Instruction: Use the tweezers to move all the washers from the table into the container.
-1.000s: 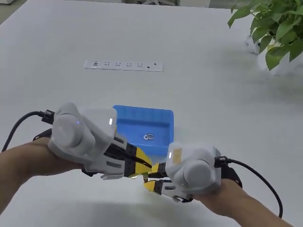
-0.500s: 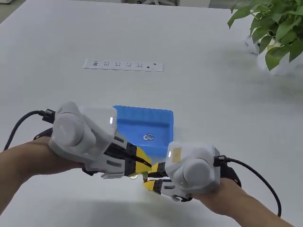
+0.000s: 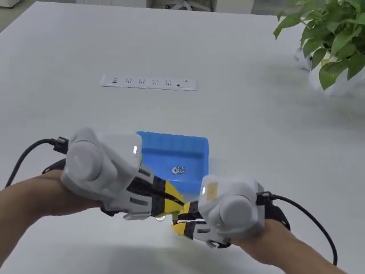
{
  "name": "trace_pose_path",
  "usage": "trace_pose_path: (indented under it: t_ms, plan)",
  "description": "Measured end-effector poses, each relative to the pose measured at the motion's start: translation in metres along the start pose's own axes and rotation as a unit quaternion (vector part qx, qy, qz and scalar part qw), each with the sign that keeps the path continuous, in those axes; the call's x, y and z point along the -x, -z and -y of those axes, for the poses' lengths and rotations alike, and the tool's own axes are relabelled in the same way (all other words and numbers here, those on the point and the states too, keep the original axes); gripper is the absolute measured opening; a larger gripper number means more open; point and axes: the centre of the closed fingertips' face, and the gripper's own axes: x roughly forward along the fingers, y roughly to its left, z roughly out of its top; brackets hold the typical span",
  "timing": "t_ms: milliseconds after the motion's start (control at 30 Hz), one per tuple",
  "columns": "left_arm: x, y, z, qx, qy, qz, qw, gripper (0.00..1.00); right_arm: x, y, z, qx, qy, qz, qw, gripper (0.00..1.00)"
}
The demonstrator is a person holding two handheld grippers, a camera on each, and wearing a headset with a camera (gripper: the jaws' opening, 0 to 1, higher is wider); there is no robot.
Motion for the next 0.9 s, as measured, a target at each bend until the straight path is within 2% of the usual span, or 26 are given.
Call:
trace_pose_path:
  t_ms: [567,900]
  plan:
    - [0.006,0.0,0.002,-0.001,-0.001,-0.012,0.9999,0.05,0.003,-0.001,-0.003,0.0,-0.007,-0.004,1.0,0.1]
    - [0.015,-0.009,0.001,-0.005,-0.007,-0.006,0.9999,0.05,0.012,-0.012,-0.001,0.006,-0.006,-0.001,1.0,0.1]
